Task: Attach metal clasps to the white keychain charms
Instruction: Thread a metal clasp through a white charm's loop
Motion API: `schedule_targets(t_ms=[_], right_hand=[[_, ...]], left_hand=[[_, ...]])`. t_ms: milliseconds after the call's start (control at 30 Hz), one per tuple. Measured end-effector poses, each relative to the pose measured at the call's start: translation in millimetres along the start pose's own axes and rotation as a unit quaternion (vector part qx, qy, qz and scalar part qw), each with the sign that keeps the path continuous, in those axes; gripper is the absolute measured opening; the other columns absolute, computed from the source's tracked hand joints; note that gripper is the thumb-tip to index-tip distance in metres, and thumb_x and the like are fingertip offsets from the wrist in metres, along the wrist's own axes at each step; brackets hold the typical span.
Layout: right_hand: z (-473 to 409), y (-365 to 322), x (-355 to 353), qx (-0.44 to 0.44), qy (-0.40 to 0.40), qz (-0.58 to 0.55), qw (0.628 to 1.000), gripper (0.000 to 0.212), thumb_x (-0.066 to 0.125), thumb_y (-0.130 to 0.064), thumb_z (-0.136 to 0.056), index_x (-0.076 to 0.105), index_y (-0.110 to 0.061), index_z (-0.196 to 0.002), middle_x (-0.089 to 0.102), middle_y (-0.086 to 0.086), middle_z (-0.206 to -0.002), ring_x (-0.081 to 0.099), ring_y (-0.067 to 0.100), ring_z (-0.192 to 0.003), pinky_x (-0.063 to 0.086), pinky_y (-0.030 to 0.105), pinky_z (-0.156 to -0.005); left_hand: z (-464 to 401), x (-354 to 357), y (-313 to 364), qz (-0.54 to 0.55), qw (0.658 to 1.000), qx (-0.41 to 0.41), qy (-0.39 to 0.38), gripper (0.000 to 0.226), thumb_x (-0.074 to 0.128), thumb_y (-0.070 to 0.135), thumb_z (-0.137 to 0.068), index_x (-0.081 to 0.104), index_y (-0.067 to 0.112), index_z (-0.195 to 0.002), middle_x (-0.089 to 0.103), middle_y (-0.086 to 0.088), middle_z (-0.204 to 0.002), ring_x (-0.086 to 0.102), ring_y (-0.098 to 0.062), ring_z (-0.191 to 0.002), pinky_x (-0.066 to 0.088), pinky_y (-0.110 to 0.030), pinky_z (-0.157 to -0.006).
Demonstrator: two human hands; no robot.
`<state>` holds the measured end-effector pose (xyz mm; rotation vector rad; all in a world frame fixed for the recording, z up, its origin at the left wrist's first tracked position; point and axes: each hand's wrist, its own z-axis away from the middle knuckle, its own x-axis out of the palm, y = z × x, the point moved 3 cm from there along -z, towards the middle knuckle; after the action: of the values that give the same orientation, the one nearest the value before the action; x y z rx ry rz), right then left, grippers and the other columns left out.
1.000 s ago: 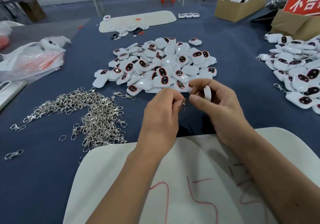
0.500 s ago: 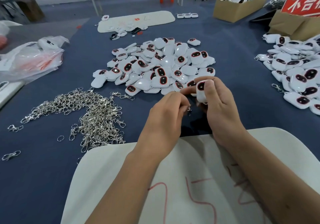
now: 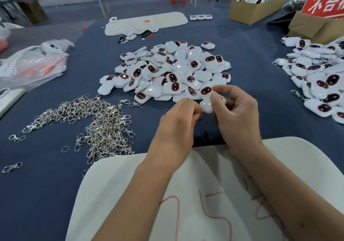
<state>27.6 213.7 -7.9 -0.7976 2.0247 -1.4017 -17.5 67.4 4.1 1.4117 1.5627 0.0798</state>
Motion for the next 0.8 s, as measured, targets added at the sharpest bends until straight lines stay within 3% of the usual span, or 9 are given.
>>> schedule_targets(t_ms=[100, 167, 233, 567, 800], right_hand=[[1.4, -3.8, -0.1, -0.016, 0.015, 0.012, 1.0, 0.016, 0.067, -0.016, -0.095, 0.078, -0.026, -0.091, 0.048, -0.008, -0.054, 0.038, 0.008, -0.051, 0.036, 0.018, -0.049], [2.4, -6.9, -0.3, -0.024, 0.021, 0.023, 0.999, 0.016, 0.067, -0.015, -0.094, 0.078, -0.026, -0.09, 0.05, -0.002, -0.054, 0.039, 0.004, -0.051, 0.035, 0.015, -0.049], [2.7, -7.9, -0.3, -0.026, 0.019, 0.029, 0.999, 0.015, 0.068, -0.015, -0.095, 0.078, -0.025, -0.09, 0.051, 0.003, -0.056, 0.039, 0.004, -0.051, 0.035, 0.015, -0.049], [3.9, -10.0, 0.7, -0.036, 0.017, 0.032, 0.999, 0.013, 0.069, -0.011, -0.093, 0.078, -0.02, -0.09, 0.048, -0.014, -0.055, 0.039, 0.004, -0.049, 0.035, 0.013, -0.051], [7.6, -11.4, 2.3, -0.052, 0.012, 0.046, 0.997, 0.011, 0.069, -0.011, -0.093, 0.076, -0.019, -0.089, 0.057, -0.006, -0.06, 0.045, 0.004, -0.053, 0.039, 0.014, -0.055]], left_hand=[[0.1, 0.3, -1.8, -0.006, 1.0, -0.007, 0.006, 0.015, 0.052, -0.003, -0.096, 0.057, 0.01, -0.091, 0.058, -0.001, -0.085, 0.055, -0.028, -0.077, 0.048, -0.05, -0.069], [0.2, 0.0, -2.1, -0.01, 1.0, -0.005, 0.01, 0.015, 0.05, -0.001, -0.097, 0.056, 0.011, -0.09, 0.057, -0.001, -0.084, 0.055, -0.028, -0.077, 0.047, -0.051, -0.068], [0.4, -0.1, -2.1, -0.01, 1.0, -0.002, 0.012, 0.014, 0.049, 0.001, -0.096, 0.056, 0.011, -0.089, 0.057, -0.001, -0.084, 0.056, -0.029, -0.077, 0.048, -0.051, -0.068], [1.0, 0.9, -3.3, -0.013, 1.0, -0.016, 0.013, 0.012, 0.046, 0.007, -0.095, 0.056, 0.013, -0.09, 0.058, -0.001, -0.085, 0.058, -0.027, -0.078, 0.048, -0.05, -0.068], [2.4, 3.8, -6.2, -0.046, 0.998, -0.051, 0.013, 0.017, 0.05, 0.006, -0.095, 0.054, 0.022, -0.091, 0.058, 0.004, -0.089, 0.055, -0.023, -0.077, 0.049, -0.043, -0.066]])
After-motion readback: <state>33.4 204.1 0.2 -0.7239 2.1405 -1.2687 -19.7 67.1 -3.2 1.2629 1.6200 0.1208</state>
